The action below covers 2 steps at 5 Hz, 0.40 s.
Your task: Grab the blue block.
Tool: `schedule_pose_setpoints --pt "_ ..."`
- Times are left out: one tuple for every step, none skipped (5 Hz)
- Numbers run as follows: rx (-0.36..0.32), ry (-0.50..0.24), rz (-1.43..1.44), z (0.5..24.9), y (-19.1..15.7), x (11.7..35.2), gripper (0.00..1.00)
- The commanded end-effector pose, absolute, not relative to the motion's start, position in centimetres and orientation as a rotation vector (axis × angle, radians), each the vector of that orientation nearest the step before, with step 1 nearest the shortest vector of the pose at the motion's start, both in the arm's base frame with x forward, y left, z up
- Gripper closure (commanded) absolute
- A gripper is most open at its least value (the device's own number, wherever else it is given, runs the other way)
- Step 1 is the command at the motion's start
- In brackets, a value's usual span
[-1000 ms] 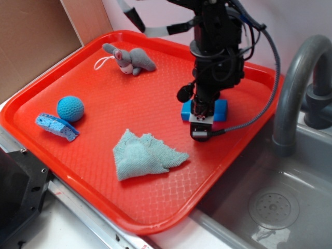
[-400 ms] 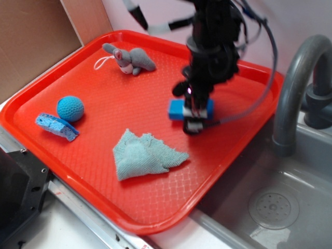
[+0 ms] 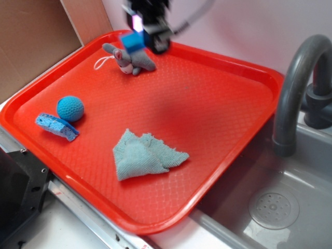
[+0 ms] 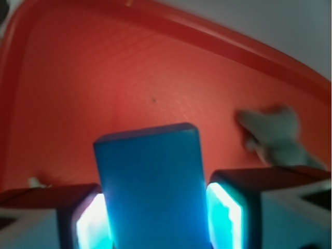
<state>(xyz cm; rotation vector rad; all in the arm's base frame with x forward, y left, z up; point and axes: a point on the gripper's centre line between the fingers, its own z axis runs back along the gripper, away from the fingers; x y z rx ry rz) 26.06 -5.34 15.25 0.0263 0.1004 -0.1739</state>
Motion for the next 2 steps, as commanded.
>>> schedule_pose_setpoints --pt "-0.008 -0.065 0.170 20.83 -3.39 20.25 1.00" --pt "-0.044 -0.070 0.146 20.04 -3.15 20.99 1.00"
